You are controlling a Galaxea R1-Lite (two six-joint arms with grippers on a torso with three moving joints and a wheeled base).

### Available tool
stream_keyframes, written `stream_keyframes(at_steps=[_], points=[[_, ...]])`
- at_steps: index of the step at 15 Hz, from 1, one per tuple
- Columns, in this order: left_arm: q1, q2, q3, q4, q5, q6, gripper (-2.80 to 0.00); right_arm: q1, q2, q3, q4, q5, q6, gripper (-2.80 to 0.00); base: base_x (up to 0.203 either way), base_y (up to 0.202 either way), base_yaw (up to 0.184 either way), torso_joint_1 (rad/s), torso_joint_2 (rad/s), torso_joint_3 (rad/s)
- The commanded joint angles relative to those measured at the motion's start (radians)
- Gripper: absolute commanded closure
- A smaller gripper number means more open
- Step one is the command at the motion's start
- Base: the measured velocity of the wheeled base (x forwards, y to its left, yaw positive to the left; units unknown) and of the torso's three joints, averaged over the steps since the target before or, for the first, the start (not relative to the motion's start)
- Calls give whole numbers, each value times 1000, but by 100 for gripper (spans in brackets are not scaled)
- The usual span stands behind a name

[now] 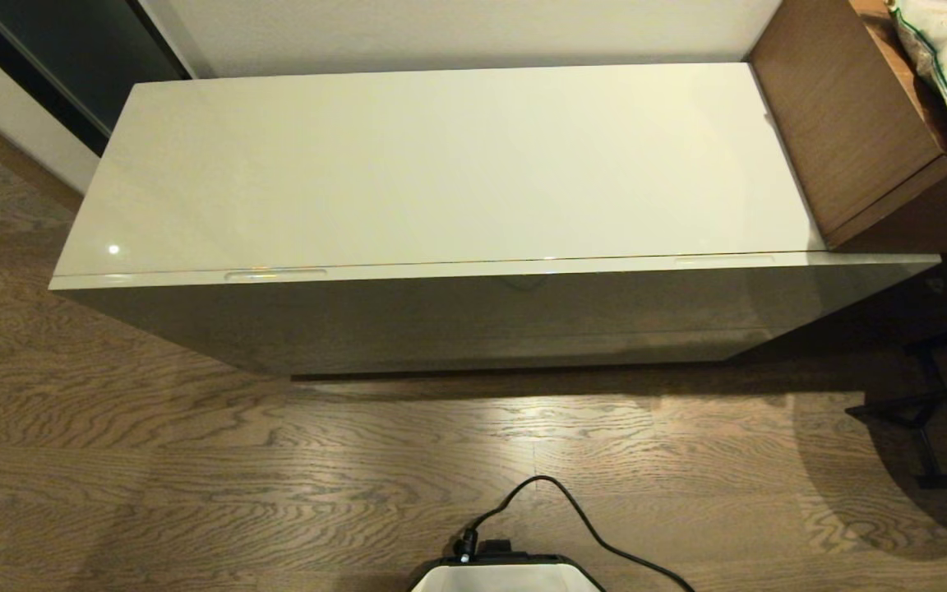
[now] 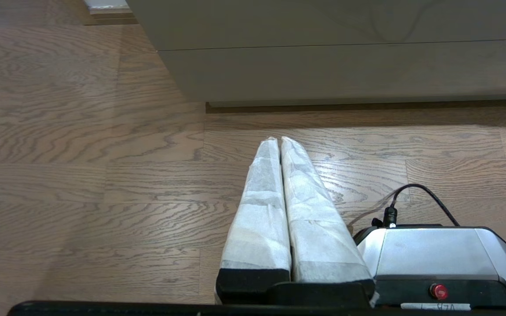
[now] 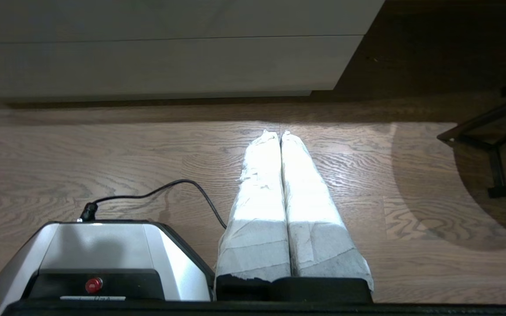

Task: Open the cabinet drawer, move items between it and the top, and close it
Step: Open the drawer

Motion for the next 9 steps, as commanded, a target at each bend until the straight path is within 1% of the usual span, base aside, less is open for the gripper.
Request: stream_keyframes(at_steps=[1,3,4,5,6,7,8,9], points=[[0,1,2,0,1,0,0,0,-3,2,-2,-6,6,0,0,0,0,0,0,0],[1,1,2,0,1,0,0,0,-5,-4,-31,-7,13,0,0,0,0,0,0,0],[1,1,2,0,1,0,0,0,-5,-28,-27,-8,11,0,0,0,0,0,0,0],[0,1,2,0,1,0,0,0,-5,-95,13,-5,12,0,0,0,0,0,0,0],[0,1,0,0,1,0,0,0,-4,-201,82,6,14,0,0,0,0,0,0,0],[0,1,1,0,1,0,0,0,-4,-343,181,24,21,0,0,0,0,0,0,0],[0,1,2,0,1,0,0,0,-3,-526,308,50,32,0,0,0,0,0,0,0],[1,1,2,0,0,0,0,0,-2,-679,426,81,43,0,0,0,0,0,0,0]])
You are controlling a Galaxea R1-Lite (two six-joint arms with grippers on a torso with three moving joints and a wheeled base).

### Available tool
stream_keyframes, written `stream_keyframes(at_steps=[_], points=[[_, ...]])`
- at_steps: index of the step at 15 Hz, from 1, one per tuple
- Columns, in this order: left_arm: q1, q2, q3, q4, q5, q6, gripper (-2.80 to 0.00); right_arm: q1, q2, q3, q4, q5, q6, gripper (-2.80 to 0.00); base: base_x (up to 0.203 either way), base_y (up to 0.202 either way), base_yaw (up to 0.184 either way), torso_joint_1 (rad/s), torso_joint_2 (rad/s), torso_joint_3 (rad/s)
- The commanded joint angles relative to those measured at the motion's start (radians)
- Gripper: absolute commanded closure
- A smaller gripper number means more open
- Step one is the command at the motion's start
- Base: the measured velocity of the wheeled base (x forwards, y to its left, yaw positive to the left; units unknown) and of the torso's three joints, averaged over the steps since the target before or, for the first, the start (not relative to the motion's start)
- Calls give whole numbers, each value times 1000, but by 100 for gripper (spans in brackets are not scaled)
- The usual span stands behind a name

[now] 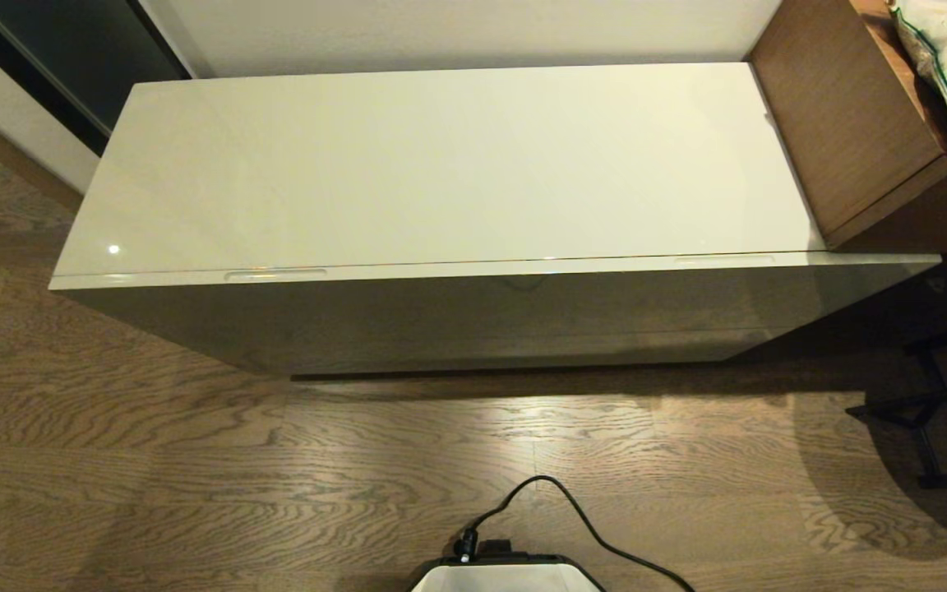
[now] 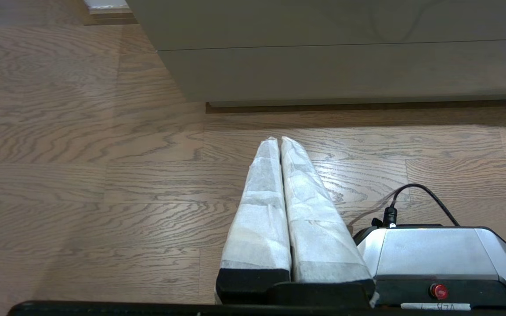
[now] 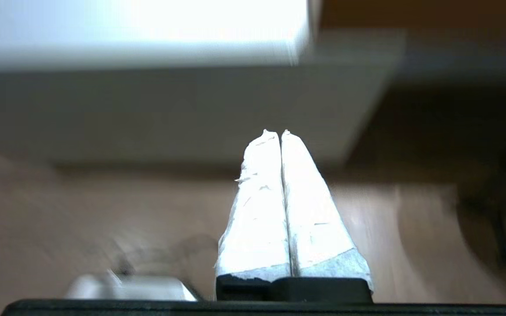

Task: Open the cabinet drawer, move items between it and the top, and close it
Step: Open the drawer

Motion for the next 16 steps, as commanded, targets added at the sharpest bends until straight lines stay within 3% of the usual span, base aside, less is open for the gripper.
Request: stream_keyframes(at_steps=[1,3,5,7,8,12,16], points=[[1,1,2,0,1,0,0,0,6,-332,280,56,21,0,0,0,0,0,0,0],[1,1,2,0,1,0,0,-1,108,-472,355,86,106,0,0,0,0,0,0,0],[0,1,2,0,1,0,0,-1,317,-583,370,66,267,0,0,0,0,0,0,0],[0,1,2,0,1,0,0,-1,502,-592,367,27,384,0,0,0,0,0,0,0],[1,1,2,0,1,0,0,-1,581,-552,340,19,400,0,0,0,0,0,0,0],[0,1,2,0,0,0,0,16,1016,-452,6,11,454,0,0,0,0,0,0,0],[0,1,2,0,0,0,0,102,1450,-486,-342,-108,505,0,0,0,0,0,0,0]])
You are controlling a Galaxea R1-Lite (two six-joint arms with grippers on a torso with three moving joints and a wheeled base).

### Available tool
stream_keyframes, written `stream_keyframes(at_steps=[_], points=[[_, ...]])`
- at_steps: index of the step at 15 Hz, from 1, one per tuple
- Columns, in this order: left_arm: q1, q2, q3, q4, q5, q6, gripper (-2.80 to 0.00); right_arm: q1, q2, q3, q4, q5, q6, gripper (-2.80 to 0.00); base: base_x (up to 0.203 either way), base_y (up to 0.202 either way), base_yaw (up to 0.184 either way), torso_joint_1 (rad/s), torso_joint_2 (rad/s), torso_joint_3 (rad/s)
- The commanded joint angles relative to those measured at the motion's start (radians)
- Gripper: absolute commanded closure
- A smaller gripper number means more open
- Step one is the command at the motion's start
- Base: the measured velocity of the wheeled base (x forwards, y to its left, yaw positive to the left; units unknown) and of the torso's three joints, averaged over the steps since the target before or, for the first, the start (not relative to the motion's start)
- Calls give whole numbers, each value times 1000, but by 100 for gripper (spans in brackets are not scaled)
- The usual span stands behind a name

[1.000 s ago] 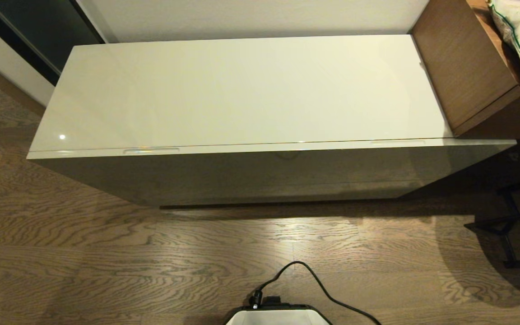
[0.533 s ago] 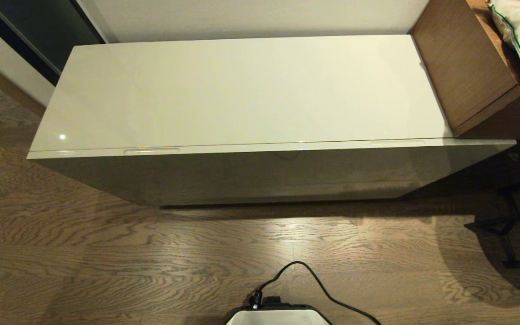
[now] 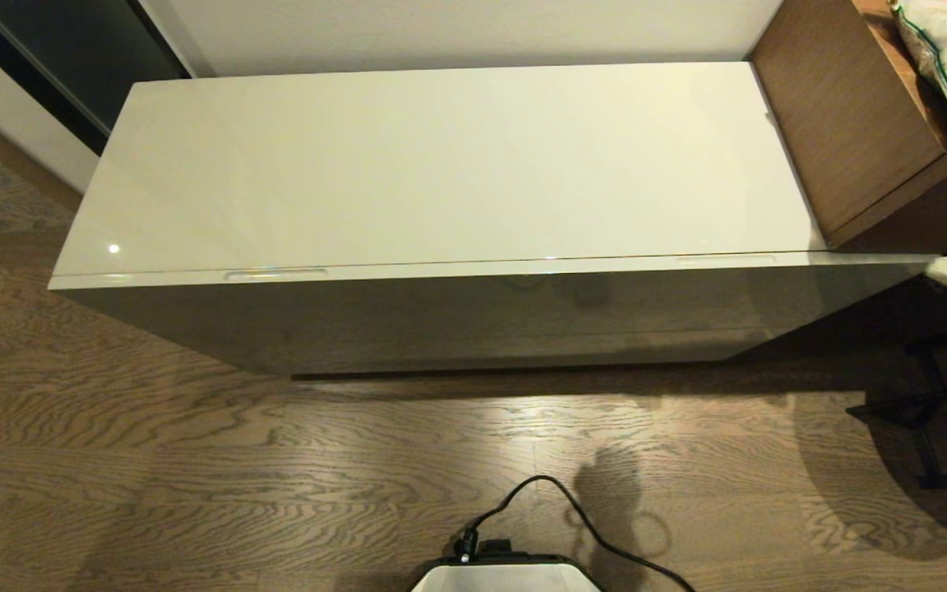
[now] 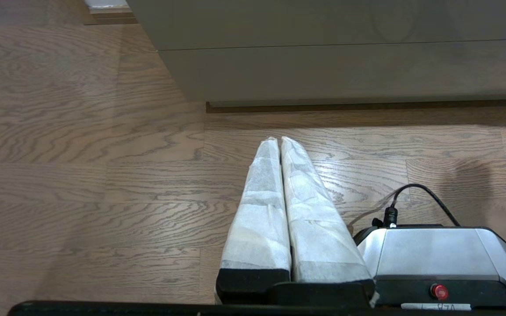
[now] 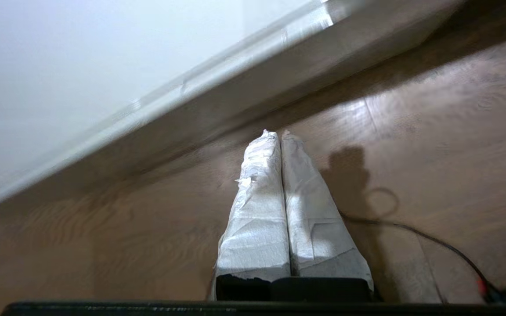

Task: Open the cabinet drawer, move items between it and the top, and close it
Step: Open the drawer

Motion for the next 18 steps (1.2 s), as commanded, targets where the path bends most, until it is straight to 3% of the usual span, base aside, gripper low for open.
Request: stream_keyframes(at_steps=[1,5,11,18], points=[[0,1,2,0,-1,0,0,60,360,-23,-218,-70,33,0,0,0,0,0,0,0],[1,1,2,0,0,0,0,112,570,-97,-480,-168,62,0,0,0,0,0,0,0],[0,1,2,0,0,0,0,119,599,-197,-482,-167,53,0,0,0,0,0,0,0],[0,1,2,0,0,0,0,124,589,-135,-403,-173,52,0,0,0,0,0,0,0]])
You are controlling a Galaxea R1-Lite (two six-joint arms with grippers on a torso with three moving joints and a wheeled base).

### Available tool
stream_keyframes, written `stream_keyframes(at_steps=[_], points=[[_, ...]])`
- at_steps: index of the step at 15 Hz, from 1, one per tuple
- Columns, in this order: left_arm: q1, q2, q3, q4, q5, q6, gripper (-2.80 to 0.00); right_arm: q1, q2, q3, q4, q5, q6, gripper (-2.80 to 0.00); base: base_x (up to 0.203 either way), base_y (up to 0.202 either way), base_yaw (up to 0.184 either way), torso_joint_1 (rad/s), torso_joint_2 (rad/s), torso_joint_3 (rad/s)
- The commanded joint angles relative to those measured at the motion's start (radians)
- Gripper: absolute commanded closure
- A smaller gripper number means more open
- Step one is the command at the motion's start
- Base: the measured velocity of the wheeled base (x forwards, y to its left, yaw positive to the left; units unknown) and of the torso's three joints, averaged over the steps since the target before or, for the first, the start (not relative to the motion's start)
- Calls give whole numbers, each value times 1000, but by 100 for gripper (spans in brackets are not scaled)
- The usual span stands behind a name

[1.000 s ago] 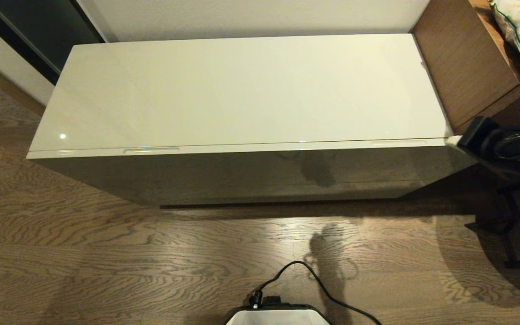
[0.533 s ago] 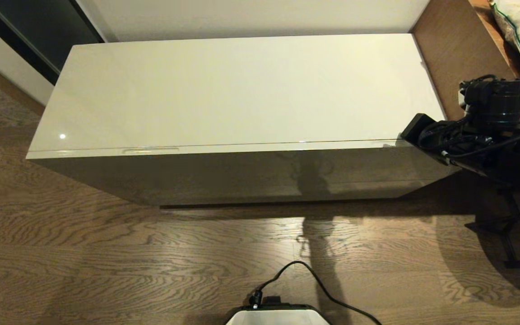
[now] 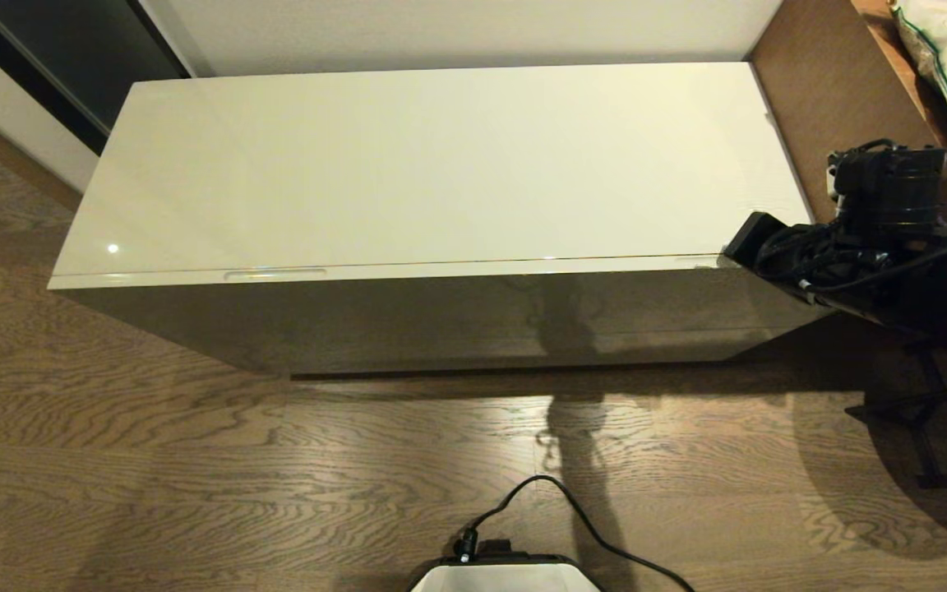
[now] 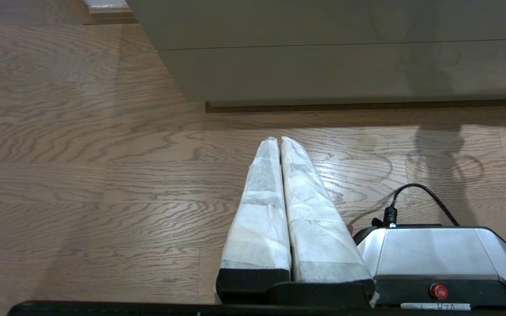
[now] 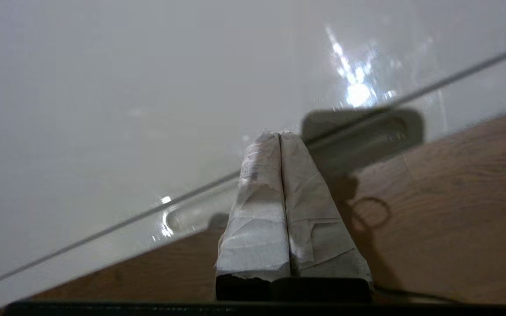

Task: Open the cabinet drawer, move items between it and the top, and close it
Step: Open the drawer

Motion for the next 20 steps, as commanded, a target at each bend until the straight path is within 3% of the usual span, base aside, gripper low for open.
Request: stream_keyframes(at_steps=[1,9,13,20], points=[[1,1,2,0,0,1,0,0,5,44,13,1,6,0,0,0,0,0,0,0],[0,1,2,0,1,1,0,-22,143,154,4,11,55,0,0,0,0,0,0,0],[0,1,2,0,1,1,0,-17,83,221,14,47,62,0,0,0,0,0,0,0],[0,1,2,0,0,1,0,-4,-80,486,36,122,125,0,0,0,0,0,0,0]])
